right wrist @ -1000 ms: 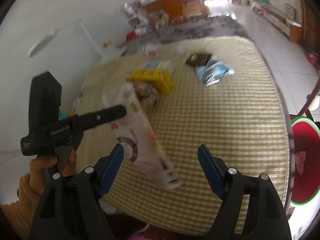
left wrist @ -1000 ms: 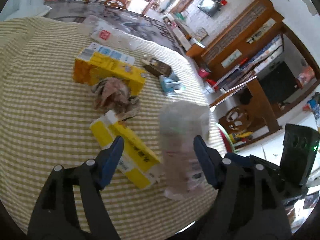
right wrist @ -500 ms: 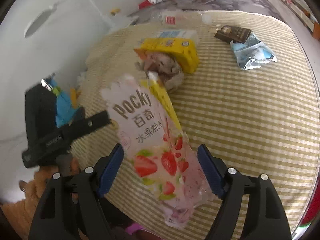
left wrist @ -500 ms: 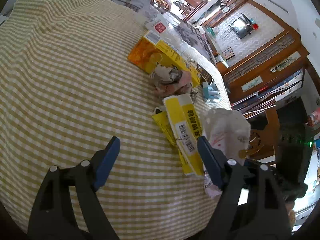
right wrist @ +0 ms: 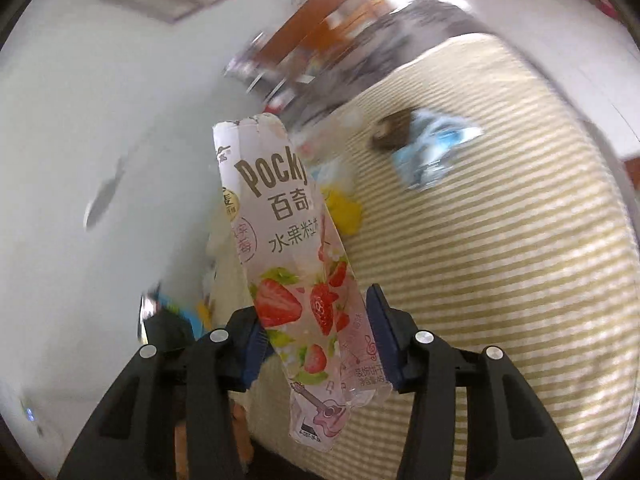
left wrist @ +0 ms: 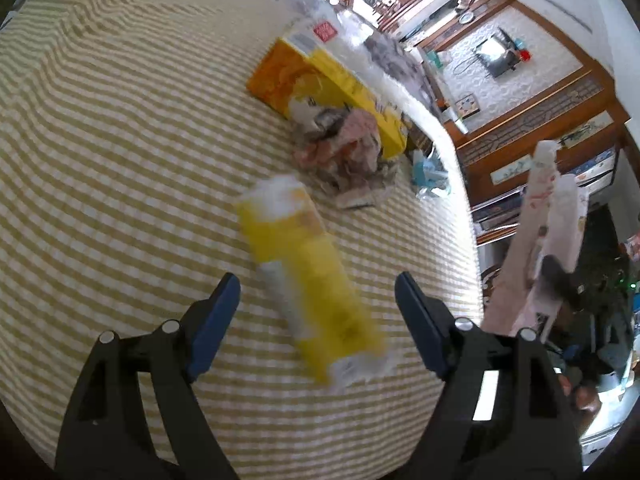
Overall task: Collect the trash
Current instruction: 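Grasp the pink Pocky box with the right tool while the left tool releases the bag, then grasp the yellow bear-print box with the left tool while the right tool holds the Pocky box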
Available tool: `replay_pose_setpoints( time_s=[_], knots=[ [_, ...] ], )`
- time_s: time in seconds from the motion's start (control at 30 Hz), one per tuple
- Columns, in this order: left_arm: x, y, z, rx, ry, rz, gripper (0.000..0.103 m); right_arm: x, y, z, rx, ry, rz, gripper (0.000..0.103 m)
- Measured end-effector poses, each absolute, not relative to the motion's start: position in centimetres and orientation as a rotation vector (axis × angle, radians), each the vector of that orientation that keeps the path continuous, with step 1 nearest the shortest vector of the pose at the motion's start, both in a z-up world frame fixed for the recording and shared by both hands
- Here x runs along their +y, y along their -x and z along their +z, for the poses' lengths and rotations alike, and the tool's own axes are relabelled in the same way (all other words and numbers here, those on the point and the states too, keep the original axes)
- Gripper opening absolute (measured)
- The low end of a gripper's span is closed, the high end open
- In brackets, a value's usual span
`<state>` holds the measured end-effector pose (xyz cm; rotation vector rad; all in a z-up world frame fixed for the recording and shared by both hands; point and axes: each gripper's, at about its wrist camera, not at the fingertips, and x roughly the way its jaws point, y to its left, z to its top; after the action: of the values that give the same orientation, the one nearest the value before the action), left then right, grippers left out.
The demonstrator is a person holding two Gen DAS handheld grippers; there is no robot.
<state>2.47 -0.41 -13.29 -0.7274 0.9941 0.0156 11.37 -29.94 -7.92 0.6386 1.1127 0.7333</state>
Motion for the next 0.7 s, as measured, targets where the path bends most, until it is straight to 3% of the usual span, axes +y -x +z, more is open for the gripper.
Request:
replay_pose_setpoints(
  time_s=[0.33, 0.43, 0.53, 0.7],
  knots=[
    [-3.1, -4.2, -13.2, 0.975, 0.604, 0.11, 0.079, -29.2, -11.7, -8.0, 1.132, -0.599, 0.754, 0.047],
    [-3.7, -4.2, -13.2, 0.969, 0.548, 0.128, 0.071, -29.1, -11.2, -8.0, 1.133, -0.577, 0.763, 0.047],
    [-3.6, -4.0, -13.4, 0.97, 0.529, 0.124, 0.053, -29.0, -11.1, -8.1, 1.136, -0.563, 0.763, 0.048],
    [-3.7, -3.9, -13.0, 0.947, 0.491, 0.105, 0.042, -28.8, -11.1, -8.2, 1.147, -0.554, 0.76, 0.048]
  ],
)
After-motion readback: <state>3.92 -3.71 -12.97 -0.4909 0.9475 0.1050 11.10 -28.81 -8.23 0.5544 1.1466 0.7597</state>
